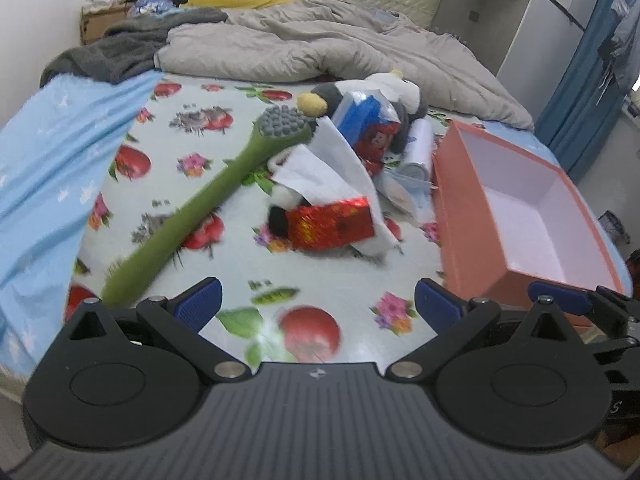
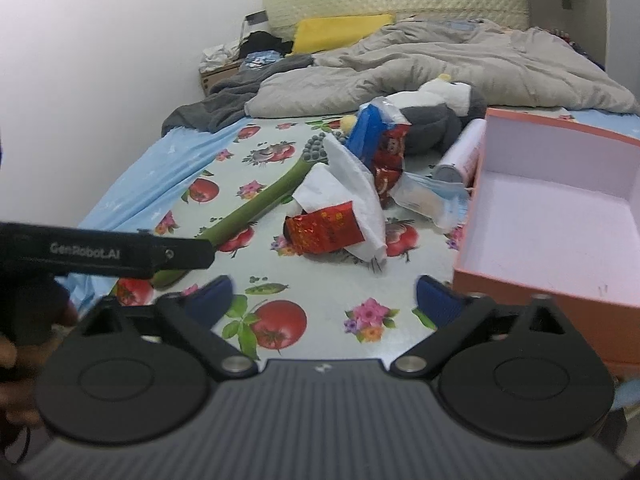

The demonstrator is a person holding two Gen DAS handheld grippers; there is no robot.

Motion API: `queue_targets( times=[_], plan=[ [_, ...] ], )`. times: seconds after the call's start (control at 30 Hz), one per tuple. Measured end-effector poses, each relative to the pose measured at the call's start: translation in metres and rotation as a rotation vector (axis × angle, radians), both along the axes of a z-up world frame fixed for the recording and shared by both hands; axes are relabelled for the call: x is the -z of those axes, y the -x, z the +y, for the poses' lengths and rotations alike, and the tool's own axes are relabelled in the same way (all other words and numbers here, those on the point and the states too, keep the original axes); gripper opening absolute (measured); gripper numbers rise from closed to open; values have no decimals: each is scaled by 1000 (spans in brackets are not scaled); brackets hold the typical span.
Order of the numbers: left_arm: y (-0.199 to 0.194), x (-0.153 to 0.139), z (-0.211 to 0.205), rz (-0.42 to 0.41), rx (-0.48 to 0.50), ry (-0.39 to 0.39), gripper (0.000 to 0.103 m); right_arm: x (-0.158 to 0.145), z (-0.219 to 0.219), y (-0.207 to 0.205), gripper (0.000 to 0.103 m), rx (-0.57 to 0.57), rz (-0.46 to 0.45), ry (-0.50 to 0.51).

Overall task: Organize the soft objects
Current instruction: 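Close the left gripper on the red foil packet while the right gripper pinches the white tissue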

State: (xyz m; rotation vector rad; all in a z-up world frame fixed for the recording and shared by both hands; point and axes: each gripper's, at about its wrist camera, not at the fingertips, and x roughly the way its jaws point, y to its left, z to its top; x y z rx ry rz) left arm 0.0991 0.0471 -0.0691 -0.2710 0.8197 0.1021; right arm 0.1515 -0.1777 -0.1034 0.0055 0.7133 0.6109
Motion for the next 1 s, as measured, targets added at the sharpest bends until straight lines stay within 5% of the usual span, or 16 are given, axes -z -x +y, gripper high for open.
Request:
queue_targets(
  times=[0.03, 0.07, 0.57, 1.0],
  plan=[
    [-4, 1, 3, -1, 4, -11, 103, 2, 3, -3, 71, -2, 4, 9],
    [-9, 2, 7, -5, 0, -28, 103, 4, 6, -7, 70, -5, 8, 14],
    [-58, 23, 31, 1, -24, 42, 94, 30, 47, -34, 70, -98, -7, 46],
    [-109, 72, 53, 71, -46, 198, 89, 62, 69, -85, 62, -3, -6, 167]
  ],
)
